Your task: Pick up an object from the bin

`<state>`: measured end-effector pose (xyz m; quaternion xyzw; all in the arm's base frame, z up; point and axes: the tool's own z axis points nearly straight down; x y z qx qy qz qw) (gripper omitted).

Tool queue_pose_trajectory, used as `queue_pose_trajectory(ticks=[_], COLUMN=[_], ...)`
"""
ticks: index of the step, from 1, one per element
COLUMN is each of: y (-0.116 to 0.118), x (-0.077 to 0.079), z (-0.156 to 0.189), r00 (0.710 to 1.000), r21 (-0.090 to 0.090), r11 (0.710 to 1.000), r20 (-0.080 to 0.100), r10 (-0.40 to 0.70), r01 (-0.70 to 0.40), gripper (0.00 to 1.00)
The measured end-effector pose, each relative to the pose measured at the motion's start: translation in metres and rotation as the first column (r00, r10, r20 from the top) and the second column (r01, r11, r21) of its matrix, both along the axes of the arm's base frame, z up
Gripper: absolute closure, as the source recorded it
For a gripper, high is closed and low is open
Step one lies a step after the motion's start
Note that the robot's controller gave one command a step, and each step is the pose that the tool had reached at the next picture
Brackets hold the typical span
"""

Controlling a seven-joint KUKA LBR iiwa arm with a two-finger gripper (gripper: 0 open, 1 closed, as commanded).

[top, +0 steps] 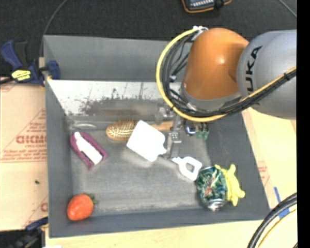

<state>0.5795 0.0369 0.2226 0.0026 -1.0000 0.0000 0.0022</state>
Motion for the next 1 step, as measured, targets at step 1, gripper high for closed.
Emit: queue_pose_trajectory(ticks=[1], y=[0.0000], x=[0.0015], z=[0.0047], r00=[1.000], r21=[0.001], r11=[1.000], r20=[0.009], r10=[-0.001], r01=[0.001], gripper=[0.00])
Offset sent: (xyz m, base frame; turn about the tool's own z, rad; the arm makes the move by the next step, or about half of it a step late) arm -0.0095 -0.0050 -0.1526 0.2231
